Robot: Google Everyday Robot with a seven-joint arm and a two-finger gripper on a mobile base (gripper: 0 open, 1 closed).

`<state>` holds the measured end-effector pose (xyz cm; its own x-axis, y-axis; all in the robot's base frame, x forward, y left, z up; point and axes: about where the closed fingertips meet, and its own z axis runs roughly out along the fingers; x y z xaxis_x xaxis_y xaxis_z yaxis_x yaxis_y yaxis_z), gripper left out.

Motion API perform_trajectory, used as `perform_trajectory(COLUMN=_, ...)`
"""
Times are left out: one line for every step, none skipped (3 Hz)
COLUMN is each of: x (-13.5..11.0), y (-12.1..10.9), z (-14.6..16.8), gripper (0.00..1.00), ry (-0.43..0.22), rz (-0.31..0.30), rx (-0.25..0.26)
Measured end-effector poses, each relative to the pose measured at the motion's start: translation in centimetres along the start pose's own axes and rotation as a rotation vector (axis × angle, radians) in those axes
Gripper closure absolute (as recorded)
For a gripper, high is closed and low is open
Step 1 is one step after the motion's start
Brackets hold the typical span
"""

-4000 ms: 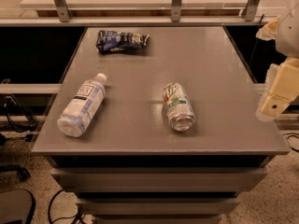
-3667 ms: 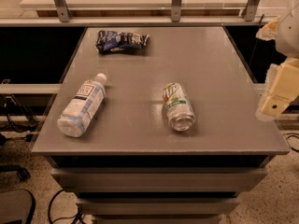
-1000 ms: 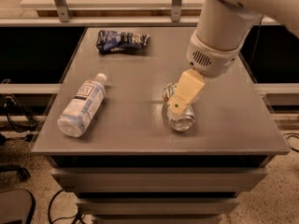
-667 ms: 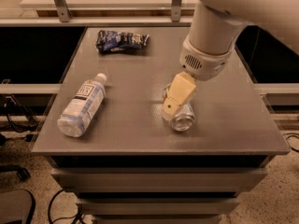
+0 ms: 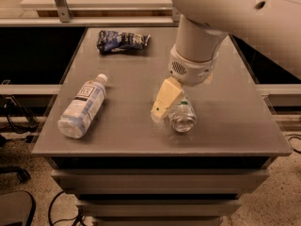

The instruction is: Move 7up can near blue chip bag

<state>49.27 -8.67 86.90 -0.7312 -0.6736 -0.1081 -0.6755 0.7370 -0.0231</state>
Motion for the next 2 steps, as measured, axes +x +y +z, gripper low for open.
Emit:
perform_trajectory(x=-0.53, y=0.24, z=0.92, gripper=0.00, ry=0.012, rz=0.015, rx=-0.005)
perform_trajectory(x=-0.94, y=0.51, z=1.72, gripper=0.00, ry=0.026, rz=0.016, rx=-0.014)
